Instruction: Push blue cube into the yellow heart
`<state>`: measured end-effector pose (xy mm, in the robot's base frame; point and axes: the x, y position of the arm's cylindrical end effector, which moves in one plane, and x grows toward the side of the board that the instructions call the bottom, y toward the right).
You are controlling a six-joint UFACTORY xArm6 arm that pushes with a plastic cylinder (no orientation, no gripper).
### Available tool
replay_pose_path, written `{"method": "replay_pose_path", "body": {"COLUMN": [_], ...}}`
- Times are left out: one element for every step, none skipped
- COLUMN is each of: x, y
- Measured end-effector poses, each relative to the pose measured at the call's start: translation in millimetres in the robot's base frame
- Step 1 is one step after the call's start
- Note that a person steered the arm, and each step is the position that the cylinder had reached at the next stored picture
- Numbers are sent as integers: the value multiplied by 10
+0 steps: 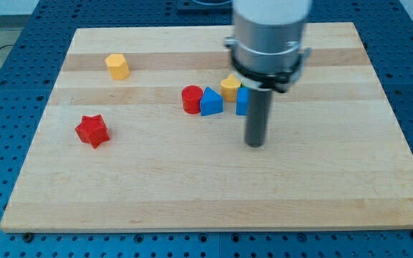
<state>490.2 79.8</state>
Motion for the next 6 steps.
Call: {"method": "replay_pose_path", "body": {"x": [-122, -379, -558, -667, -654, -588], "y": [535, 604, 519, 354, 227, 226]}}
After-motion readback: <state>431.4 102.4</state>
